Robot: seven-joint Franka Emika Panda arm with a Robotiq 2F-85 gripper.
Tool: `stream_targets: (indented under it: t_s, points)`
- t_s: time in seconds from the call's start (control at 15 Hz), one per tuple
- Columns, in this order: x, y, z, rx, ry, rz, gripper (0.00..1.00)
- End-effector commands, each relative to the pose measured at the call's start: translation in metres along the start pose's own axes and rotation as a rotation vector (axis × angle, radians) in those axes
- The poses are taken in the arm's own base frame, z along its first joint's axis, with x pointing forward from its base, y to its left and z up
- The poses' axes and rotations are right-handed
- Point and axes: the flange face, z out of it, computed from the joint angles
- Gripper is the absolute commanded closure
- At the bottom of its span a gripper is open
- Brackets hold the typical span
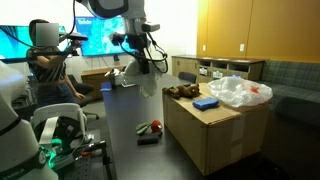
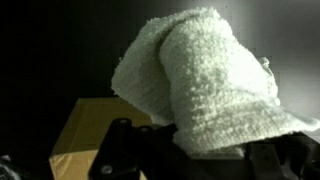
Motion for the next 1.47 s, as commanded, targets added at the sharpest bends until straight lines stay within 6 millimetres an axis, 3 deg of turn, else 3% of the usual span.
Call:
stream_targets:
  t_s: [0.0, 0.33, 0.67, 0.93, 1.4]
  points:
    - [0.068, 0.053, -0.010, -0.018, 0.012, 0.027, 0.98]
    - [0.154, 0.110, -0.004, 0.038, 0.028, 0.071, 0.98]
    - [0.224, 0.116, 0.008, 0.083, 0.050, 0.054, 0.98]
    - [0.250, 0.104, 0.015, 0.089, 0.025, 0.023, 0.98]
    - [0.272, 0.072, 0.009, 0.098, 0.025, -0.017, 0.98]
